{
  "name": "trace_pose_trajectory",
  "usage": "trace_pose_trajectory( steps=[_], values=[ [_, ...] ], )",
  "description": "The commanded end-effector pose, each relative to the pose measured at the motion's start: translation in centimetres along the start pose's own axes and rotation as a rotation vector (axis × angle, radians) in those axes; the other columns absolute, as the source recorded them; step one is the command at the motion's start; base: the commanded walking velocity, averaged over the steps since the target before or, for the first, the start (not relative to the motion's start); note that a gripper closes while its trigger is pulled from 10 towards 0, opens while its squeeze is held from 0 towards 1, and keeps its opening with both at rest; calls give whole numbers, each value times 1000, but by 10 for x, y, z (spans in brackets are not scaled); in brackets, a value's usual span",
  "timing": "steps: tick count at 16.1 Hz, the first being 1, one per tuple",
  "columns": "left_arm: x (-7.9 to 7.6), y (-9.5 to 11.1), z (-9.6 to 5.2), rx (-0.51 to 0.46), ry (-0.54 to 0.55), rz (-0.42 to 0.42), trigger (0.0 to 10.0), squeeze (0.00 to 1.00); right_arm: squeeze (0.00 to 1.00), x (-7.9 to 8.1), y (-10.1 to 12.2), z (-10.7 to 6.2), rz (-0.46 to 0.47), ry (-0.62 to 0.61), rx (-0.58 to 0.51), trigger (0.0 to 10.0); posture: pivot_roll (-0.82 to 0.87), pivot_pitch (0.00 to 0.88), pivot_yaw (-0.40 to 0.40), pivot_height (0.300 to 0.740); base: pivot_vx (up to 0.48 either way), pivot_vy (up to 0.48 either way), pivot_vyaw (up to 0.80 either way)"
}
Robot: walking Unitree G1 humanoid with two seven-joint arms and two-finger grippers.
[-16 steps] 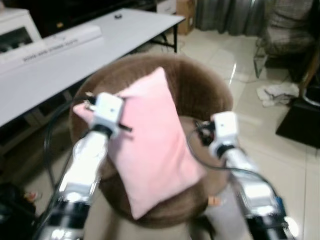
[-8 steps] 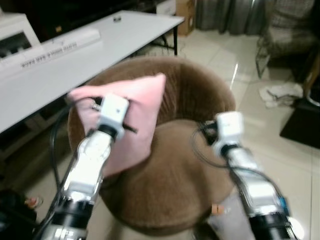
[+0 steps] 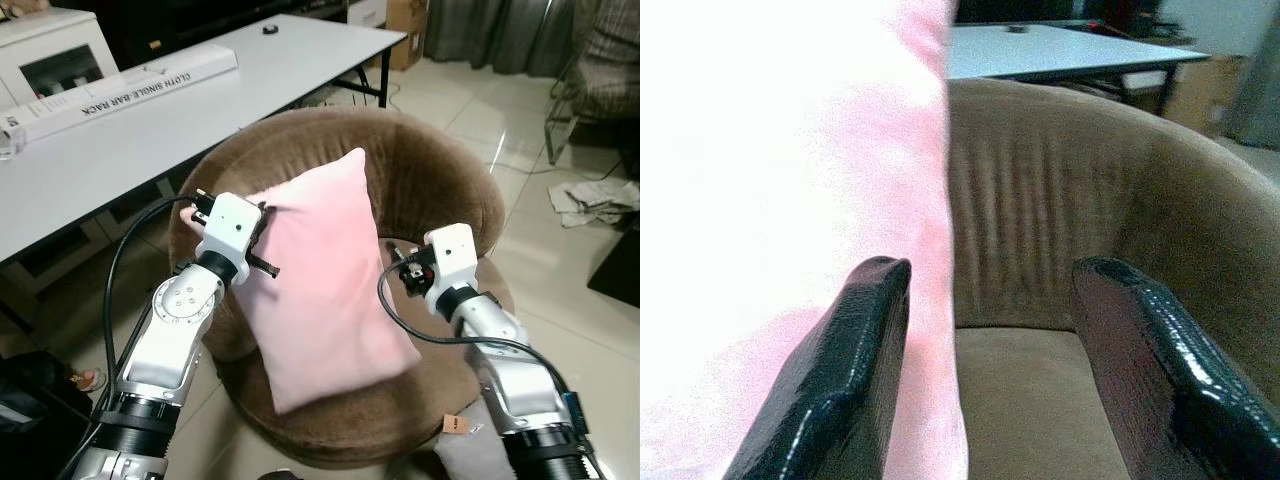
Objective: Move the pillow to the sofa from floor
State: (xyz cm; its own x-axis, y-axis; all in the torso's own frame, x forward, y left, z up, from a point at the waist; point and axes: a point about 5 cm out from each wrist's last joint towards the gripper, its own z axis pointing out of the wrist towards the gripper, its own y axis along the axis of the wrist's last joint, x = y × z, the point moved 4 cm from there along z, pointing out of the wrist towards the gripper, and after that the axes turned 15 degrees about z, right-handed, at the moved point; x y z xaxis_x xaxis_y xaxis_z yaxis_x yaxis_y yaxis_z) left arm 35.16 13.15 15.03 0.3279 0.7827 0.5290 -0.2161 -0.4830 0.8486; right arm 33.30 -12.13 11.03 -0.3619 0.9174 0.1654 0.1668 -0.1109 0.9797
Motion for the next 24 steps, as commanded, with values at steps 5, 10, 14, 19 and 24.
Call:
trace_pose_trajectory(
  steps=[5, 10, 14, 19, 24],
  values=[
    [-14, 10, 23, -87, -101, -27, 10000, 0, 0, 15, -11, -23, -47, 163, 105, 10000, 48, 0, 22, 740, 0, 0, 0],
    [-36, 0, 47, -73, -136, -70, 10000, 0, 0, 29, -21, -67, -54, 223, 212, 10000, -75, 0, 8, 740, 0, 0, 0],
    [-30, -12, 63, 1, -109, -54, 10000, 0, 0, 39, -21, -86, -60, 214, 248, 10000, -156, 50, 13, 740, 0, 0, 0],
    [-22, -39, 67, 205, -99, 137, 10000, 0, 0, 51, -26, -118, -67, 202, 333, 10000, -241, 107, -3, 740, 0, 0, 0],
    [-24, -59, 60, 311, -114, 322, 10000, 0, 0, 36, -28, -129, -164, 98, 378, 10000, -257, 121, -18, 740, 0, 0, 0]
  ],
)
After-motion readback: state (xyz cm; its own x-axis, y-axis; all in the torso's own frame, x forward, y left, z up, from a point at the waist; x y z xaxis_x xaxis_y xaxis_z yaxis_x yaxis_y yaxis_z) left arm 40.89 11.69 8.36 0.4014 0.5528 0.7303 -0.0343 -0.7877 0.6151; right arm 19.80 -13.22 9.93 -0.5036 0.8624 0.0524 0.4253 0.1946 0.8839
